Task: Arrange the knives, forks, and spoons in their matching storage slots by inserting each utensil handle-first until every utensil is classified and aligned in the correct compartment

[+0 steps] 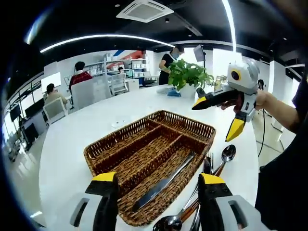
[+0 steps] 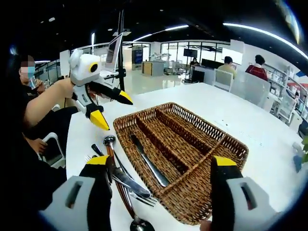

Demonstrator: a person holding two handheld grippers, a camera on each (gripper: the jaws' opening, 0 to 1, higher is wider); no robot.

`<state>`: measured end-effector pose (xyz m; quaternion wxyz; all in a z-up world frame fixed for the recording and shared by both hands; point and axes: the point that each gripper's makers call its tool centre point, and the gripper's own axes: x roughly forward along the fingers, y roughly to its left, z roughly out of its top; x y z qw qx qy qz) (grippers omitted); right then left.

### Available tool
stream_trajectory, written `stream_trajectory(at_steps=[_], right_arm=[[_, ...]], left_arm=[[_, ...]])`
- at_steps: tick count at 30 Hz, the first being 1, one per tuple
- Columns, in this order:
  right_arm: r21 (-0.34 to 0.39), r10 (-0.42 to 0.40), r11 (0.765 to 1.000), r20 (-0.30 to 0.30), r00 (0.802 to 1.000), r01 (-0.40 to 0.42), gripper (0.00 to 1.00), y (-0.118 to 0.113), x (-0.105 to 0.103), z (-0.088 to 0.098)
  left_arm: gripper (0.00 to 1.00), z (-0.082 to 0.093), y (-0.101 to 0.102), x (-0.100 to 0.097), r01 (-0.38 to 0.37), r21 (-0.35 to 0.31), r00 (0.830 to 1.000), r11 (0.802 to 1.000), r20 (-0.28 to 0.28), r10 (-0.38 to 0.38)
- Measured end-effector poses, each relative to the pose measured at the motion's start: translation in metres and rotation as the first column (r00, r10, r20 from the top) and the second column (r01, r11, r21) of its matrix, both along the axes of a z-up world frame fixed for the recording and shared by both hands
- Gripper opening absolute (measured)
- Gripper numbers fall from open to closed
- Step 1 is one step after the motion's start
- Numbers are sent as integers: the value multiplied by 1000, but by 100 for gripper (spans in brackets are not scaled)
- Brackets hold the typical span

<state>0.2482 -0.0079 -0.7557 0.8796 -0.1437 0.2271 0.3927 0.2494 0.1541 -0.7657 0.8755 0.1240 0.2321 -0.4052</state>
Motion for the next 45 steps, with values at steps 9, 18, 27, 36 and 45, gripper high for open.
stream_trajectory(at_steps=[9,18,27,36,45], right_arm=[[1,-40,999,8,999,40,99,-27,-31,2],[5,-96,995,27,995,96,99,-45,-48,9],[-13,-105,994,31,994,105,99,-48,-54,8],[-23,-103,994,27,994,104,99,-50,-55,5],[-24,-102,994,31,994,103,99,-48,-54,6]], left_arm=[[92,5,11,-30,-41,-45,999,998,12,42],[100,13,10,-53,-34,-43,998,999,44,35],[100,16,16,-57,-56,-32,998,998,35,57],[100,13,20,-64,-55,-27,998,998,23,55],[98,15,25,-64,-65,-30,997,997,30,66]])
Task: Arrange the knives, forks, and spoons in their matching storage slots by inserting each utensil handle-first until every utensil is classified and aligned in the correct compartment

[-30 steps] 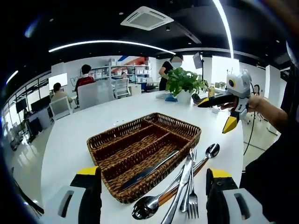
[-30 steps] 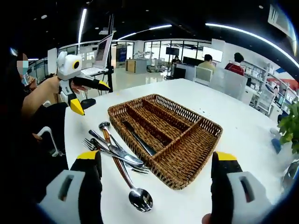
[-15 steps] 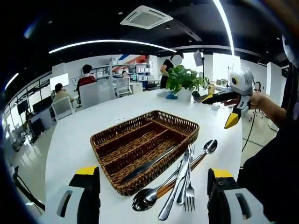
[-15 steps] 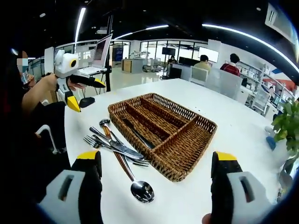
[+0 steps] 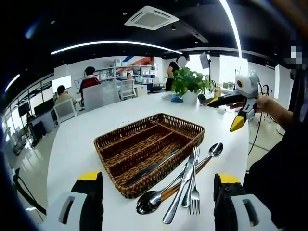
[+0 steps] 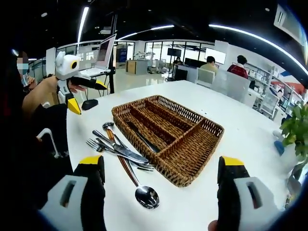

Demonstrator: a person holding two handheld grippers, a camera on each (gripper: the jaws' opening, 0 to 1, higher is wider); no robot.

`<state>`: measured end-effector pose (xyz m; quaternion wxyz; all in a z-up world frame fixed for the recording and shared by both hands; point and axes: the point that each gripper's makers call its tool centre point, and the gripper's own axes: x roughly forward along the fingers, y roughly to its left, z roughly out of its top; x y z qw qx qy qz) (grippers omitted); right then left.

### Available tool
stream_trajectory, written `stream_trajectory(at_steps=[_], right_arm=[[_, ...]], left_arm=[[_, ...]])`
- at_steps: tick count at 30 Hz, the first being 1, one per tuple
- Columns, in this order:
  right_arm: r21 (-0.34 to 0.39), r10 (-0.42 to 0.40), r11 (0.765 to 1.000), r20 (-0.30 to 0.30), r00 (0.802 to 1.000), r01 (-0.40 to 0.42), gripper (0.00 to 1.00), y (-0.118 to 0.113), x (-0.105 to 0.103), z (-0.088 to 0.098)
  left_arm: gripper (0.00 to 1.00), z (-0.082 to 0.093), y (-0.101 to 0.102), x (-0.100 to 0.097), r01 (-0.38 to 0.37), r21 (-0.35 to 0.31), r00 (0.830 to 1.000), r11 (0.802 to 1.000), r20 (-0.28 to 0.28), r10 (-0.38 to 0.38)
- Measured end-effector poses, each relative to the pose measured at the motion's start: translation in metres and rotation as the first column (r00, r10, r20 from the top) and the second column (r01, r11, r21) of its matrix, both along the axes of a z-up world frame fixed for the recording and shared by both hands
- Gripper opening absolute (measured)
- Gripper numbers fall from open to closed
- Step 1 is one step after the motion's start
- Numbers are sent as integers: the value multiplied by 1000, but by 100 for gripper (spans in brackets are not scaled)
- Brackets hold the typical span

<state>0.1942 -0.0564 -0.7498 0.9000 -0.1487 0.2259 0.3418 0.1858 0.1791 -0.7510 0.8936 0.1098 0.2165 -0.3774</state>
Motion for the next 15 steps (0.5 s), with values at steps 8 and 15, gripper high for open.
stream_trajectory(at_steps=[8,15], right_arm=[[-8,7,1000,-4,1000,-7,99,1,-3,-1],[-56,35,998,-21,999,-36,98,3,-11,-10]], left_arm=[[90,-2,1,-2,10,10,1000,1000,-14,-9],[75,-23,-3,-10,118,158,991,980,-80,-106]])
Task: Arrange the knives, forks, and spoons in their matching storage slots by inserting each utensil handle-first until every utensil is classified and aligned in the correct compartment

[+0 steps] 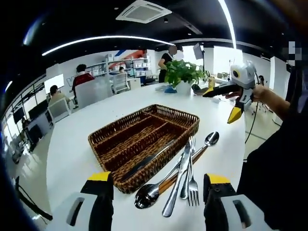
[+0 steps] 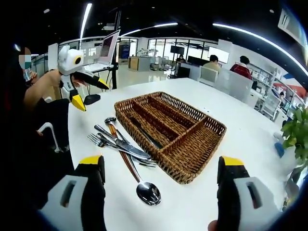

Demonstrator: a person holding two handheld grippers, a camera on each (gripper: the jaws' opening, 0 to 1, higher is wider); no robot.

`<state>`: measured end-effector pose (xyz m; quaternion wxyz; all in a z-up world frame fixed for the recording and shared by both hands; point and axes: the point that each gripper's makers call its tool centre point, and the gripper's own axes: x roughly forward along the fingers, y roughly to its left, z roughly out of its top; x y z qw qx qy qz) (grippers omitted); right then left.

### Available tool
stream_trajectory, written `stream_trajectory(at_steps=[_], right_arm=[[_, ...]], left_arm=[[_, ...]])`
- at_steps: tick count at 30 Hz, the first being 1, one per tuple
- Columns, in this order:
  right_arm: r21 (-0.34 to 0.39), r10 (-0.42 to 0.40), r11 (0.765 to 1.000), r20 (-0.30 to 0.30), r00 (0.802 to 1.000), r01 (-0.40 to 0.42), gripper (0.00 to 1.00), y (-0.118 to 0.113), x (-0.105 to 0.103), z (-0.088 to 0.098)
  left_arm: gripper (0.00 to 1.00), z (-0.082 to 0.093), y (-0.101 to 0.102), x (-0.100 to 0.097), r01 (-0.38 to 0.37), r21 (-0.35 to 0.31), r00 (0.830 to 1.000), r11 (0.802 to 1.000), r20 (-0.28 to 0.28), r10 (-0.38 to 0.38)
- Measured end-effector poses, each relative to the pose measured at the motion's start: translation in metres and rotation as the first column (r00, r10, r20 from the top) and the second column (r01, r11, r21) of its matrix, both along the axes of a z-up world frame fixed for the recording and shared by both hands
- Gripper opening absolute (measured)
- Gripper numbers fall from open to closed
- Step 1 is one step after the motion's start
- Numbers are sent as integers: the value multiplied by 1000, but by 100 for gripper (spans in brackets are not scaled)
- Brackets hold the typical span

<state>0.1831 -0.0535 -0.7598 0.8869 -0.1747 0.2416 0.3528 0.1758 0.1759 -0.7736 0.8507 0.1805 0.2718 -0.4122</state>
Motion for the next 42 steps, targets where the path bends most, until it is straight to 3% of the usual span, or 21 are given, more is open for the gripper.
stream_trajectory(at_steps=[4,11,17,25,33,42], right_arm=[[-16,17,1000,-4,1000,-17,97,2,-4,-2],[-28,43,999,-2,999,-43,95,8,-8,-3],[-46,58,997,-8,998,-58,94,9,-12,-7],[-62,66,996,-10,998,-66,92,7,-16,-10],[-63,59,996,-18,998,-60,90,3,-19,-14],[-62,52,997,-23,998,-53,89,0,-20,-16]], left_arm=[[62,-17,-2,-4,81,128,997,988,-24,-79],[37,-40,-4,-10,170,212,982,962,-115,-148],[24,-54,-6,-11,222,243,967,944,-181,-181],[16,-71,-20,-10,246,262,953,933,-239,-185],[15,-91,-24,-8,294,333,938,896,-281,-204],[10,-101,-29,-8,326,351,926,878,-305,-222]])
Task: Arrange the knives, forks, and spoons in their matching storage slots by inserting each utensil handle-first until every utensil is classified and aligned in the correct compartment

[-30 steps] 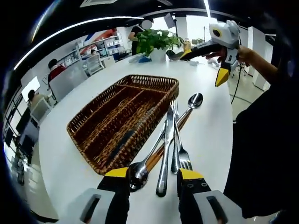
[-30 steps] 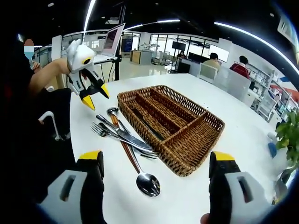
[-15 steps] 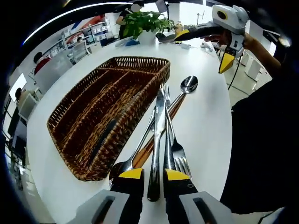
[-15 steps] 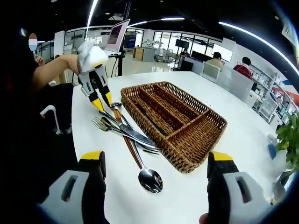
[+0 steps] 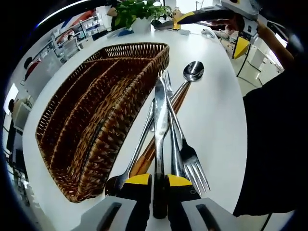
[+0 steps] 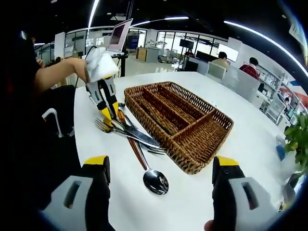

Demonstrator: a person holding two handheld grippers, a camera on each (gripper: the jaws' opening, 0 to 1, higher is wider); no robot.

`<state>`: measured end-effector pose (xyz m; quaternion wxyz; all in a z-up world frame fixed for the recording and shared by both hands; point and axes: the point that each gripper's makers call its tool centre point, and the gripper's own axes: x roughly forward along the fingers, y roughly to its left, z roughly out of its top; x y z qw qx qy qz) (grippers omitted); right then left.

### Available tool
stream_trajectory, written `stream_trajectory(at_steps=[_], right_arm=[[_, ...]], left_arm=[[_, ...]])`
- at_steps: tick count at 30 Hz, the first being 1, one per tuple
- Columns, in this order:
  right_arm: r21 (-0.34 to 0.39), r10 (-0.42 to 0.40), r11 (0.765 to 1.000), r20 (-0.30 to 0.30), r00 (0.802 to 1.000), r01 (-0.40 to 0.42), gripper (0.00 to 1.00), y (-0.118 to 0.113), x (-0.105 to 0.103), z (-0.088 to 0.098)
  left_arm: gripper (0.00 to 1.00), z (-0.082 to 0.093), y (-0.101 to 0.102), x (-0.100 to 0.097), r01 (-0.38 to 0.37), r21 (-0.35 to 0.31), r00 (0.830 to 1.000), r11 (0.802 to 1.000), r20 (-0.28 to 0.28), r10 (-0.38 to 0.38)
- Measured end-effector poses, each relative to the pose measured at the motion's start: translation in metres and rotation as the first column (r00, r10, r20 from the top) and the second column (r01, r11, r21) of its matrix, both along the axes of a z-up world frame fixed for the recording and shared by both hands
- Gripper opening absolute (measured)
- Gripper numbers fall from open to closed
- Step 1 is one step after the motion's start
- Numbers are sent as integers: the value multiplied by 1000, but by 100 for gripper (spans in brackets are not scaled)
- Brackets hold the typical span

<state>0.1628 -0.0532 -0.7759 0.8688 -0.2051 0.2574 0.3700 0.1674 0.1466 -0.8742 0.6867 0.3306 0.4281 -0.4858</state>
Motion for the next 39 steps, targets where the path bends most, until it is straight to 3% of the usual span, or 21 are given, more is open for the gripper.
stream_trajectory(at_steps=[15,24,33,39], right_arm=[[-3,40,999,-10,999,-40,85,11,-2,-5],[-36,129,991,-3,992,-129,79,26,2,-5],[-69,281,957,-13,960,-281,64,47,1,-9],[-92,395,914,-22,918,-396,53,63,0,-15]], left_arm=[[7,-1,-10,3,33,15,999,999,12,-33],[7,-1,-5,2,45,58,999,997,1,-45],[7,4,-4,2,45,74,999,996,11,-46],[7,11,-4,-1,53,77,998,996,26,-55]])
